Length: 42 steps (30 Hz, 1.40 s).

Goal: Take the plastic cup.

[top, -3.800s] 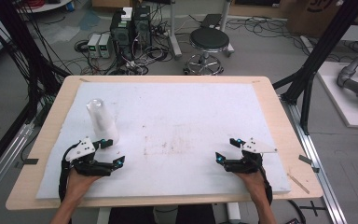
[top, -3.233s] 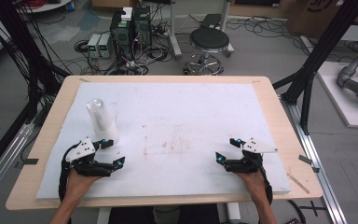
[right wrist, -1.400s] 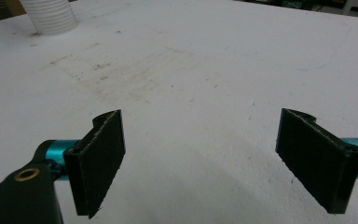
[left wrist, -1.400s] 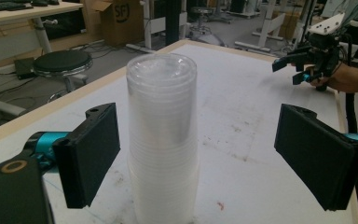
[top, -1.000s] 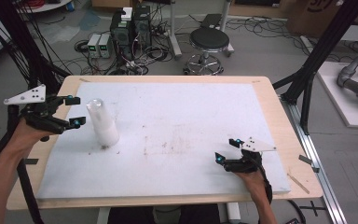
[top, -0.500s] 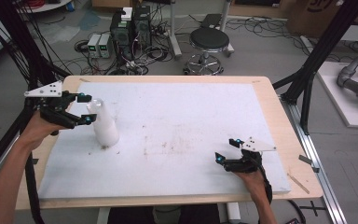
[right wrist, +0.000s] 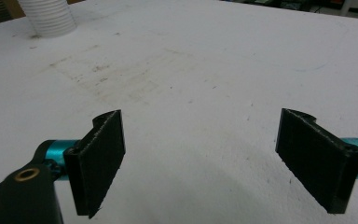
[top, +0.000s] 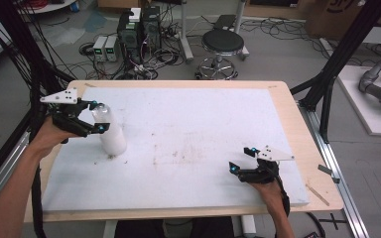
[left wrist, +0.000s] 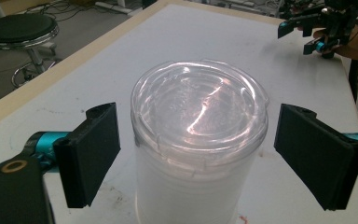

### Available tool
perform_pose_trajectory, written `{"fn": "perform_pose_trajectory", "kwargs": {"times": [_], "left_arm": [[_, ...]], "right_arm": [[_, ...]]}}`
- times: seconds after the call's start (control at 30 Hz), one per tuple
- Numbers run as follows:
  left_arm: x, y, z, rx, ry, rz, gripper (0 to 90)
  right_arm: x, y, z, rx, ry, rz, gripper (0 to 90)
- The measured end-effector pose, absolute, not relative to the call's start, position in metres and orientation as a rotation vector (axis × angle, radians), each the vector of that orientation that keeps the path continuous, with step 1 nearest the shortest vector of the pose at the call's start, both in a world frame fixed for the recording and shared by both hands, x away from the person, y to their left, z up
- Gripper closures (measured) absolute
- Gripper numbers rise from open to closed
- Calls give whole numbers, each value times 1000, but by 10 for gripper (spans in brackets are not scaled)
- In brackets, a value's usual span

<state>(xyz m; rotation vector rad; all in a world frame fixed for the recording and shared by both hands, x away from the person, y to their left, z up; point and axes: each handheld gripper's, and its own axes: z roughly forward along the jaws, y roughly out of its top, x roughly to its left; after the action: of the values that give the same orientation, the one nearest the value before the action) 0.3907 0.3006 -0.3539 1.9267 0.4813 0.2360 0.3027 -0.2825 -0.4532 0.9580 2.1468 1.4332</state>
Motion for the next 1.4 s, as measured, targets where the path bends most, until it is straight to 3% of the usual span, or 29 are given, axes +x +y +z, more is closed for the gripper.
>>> {"fn": "perform_pose_trajectory", "kwargs": {"times": [0.37,1.07,1.4], "left_arm": [[394,293,-360,1947,492,218,163],[393,296,-360,1973,508,226,338],[393,297,-359,1977,509,231,350]], "right_arm": [[302,-283,-453,964,2146,1441,152],[303,-283,-453,968,2146,1441,152],[303,-283,-453,967,2146,1441,152]]}}
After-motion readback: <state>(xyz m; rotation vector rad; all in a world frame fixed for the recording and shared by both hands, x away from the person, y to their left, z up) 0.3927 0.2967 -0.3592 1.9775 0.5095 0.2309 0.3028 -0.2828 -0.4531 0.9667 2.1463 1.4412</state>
